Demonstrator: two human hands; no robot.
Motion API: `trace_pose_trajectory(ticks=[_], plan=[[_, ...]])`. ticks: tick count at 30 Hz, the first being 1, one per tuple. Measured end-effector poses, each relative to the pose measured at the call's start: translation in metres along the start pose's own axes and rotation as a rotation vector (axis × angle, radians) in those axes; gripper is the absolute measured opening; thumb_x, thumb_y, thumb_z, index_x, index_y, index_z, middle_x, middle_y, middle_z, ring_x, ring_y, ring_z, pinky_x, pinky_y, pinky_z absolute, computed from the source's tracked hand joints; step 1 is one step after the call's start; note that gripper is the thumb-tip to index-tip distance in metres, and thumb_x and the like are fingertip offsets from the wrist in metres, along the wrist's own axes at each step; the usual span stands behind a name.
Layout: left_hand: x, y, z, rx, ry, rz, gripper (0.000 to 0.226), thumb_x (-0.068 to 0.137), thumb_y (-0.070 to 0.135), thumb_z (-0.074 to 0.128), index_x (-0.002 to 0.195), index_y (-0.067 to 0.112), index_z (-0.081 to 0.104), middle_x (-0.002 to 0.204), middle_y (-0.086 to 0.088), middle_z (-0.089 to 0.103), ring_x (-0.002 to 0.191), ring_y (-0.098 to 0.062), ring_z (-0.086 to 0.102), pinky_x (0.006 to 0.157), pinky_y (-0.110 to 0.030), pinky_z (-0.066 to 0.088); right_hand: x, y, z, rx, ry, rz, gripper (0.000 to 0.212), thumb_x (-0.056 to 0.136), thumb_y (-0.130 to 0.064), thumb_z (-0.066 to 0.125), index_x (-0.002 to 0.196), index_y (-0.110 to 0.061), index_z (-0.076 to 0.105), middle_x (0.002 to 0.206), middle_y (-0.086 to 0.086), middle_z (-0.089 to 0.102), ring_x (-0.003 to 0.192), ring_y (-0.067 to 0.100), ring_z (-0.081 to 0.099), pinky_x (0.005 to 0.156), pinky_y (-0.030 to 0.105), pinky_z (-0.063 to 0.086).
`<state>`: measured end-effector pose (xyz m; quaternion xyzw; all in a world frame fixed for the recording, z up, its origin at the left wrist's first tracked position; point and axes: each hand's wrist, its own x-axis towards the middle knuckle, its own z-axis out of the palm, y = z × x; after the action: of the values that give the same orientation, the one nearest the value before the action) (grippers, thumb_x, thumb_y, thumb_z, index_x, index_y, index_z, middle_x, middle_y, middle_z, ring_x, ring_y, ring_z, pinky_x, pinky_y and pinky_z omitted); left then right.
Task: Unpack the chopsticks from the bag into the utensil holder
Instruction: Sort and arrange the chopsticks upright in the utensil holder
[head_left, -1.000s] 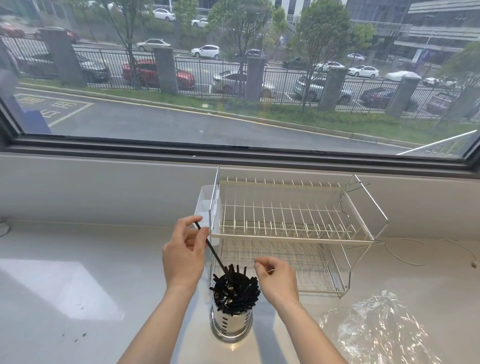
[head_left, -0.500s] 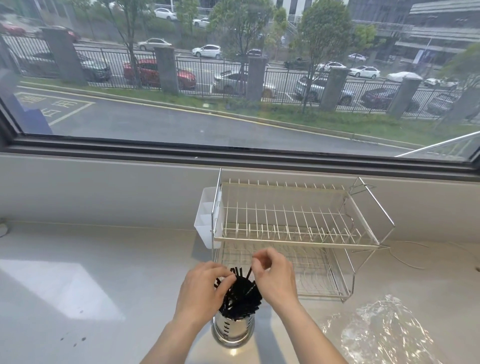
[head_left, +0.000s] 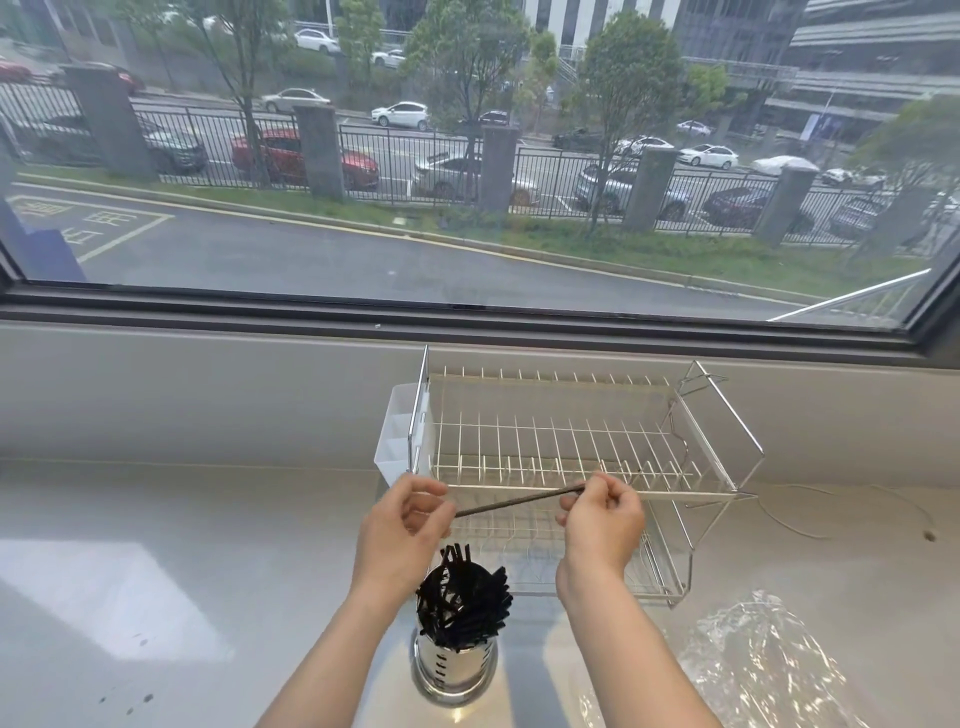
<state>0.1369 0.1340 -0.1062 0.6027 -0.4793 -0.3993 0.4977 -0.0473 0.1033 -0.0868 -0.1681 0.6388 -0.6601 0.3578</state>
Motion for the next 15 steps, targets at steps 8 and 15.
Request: trace_pose_trajectory(ticks=[8, 15], plan=[[0.01, 0.014, -0.017, -0.371, 0.108, -0.043, 0.021, 0.087, -0.001, 0.074, 0.104, 0.011, 0.069, 0.098, -0.003, 0.081, 0.092, -0.012, 0.075, 0.09, -0.035, 0.057, -0.013, 0.043, -0.02, -0.393, -0.215, 0.183, 0.017, 0.096, -0.018, 0.055, 0.089, -0.012, 0.069, 0.084, 0.005, 0.07, 0.072, 0.024, 0.061, 0.072, 0.043, 0.056], [0.009, 0.018, -0.02, -0.225, 0.185, 0.101, 0.016, 0.08, 0.015, 0.084, 0.083, 0.027, 0.075, 0.085, 0.0, 0.08, 0.081, -0.013, 0.076, 0.072, -0.017, 0.057, -0.016, 0.054, -0.03, -0.732, -0.407, 0.112, 0.011, 0.091, -0.026, 0.062, 0.086, -0.035, 0.067, 0.084, -0.019, 0.063, 0.087, 0.015, 0.061, 0.082, 0.03, 0.045]])
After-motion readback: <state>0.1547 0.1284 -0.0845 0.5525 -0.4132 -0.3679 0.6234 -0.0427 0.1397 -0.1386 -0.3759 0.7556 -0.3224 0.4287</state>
